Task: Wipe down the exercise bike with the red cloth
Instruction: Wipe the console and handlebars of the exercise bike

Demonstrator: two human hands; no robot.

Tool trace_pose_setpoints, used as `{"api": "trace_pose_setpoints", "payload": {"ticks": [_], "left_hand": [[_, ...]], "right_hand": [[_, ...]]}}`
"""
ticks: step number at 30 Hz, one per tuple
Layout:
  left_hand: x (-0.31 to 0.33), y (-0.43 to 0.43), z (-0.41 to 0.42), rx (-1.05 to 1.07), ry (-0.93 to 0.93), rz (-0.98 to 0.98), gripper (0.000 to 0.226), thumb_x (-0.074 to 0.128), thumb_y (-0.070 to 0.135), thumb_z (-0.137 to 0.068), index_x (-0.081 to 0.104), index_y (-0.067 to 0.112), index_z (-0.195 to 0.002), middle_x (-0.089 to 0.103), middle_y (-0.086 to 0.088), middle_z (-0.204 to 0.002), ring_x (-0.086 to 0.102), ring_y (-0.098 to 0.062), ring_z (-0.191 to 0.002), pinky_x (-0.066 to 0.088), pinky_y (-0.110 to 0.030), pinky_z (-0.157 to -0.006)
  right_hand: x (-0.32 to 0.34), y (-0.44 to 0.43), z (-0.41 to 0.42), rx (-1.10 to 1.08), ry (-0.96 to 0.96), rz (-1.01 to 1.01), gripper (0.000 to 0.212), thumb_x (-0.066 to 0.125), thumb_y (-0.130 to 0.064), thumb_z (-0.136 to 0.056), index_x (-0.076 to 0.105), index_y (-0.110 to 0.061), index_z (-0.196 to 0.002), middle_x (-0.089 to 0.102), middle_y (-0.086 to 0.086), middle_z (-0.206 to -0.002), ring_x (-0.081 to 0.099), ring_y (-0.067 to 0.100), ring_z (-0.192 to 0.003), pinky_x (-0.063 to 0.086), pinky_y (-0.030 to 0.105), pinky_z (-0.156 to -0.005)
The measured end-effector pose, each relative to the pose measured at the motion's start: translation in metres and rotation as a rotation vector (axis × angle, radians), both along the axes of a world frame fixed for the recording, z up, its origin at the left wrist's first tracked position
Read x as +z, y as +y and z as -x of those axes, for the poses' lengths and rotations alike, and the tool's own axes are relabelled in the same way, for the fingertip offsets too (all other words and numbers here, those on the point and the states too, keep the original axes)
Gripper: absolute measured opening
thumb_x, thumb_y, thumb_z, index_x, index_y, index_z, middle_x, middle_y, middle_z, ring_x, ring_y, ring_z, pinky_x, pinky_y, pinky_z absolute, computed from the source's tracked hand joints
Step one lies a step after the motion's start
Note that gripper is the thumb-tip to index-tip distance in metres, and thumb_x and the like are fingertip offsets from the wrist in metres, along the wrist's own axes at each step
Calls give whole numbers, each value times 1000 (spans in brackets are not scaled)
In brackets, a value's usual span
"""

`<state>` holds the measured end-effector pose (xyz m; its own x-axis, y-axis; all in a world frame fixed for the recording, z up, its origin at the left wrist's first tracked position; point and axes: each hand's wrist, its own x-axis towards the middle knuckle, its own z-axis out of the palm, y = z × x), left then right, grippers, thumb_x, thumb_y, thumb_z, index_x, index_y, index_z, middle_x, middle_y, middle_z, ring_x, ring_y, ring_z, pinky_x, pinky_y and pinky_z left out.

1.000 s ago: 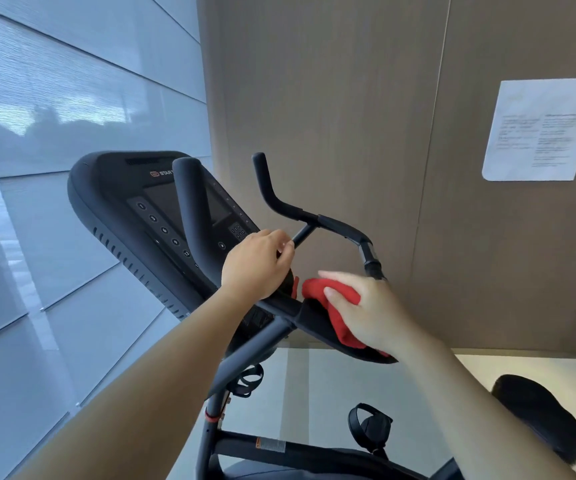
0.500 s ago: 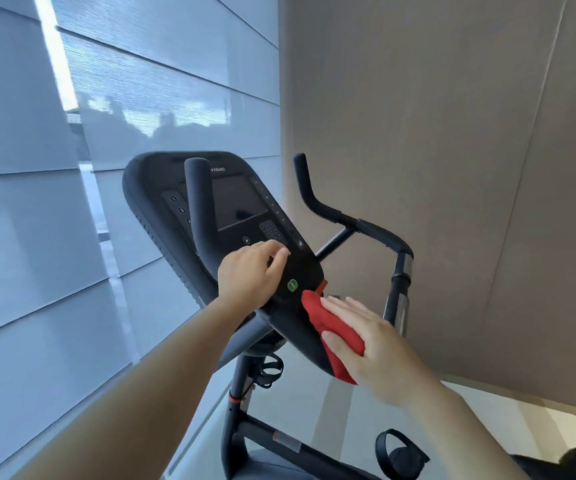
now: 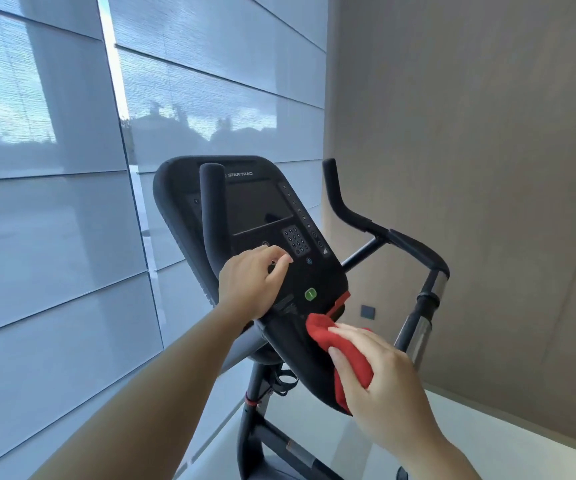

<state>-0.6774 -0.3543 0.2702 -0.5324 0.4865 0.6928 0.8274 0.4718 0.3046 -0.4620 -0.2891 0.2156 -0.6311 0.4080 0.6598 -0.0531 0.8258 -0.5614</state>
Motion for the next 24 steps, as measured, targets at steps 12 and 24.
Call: {"api": "trace_pose_setpoints", "payload": {"ticks": [12,24], "left_hand": [[2,0,3,-41,-8,-48,30,36,38,-95,66,36,-95,67,15,-93,58,-6,-88,39,-26,-64],[1,-4,2,-62,55,43,40,32,35,-96,67,20,-85,65,4,-77,58,-15,-73,42,-32,-67]], "right_hand": [[30,5,51,150,-310,3,39,46,-47,-92,51,-36,-129,58,-21,-123,52,-1,-113,44,24,-99],[10,12,-4,-95,-231,9,27,49,-38,-92,60,-39,-117,62,-26,-108,56,-4,-104,42,5,-80]]}}
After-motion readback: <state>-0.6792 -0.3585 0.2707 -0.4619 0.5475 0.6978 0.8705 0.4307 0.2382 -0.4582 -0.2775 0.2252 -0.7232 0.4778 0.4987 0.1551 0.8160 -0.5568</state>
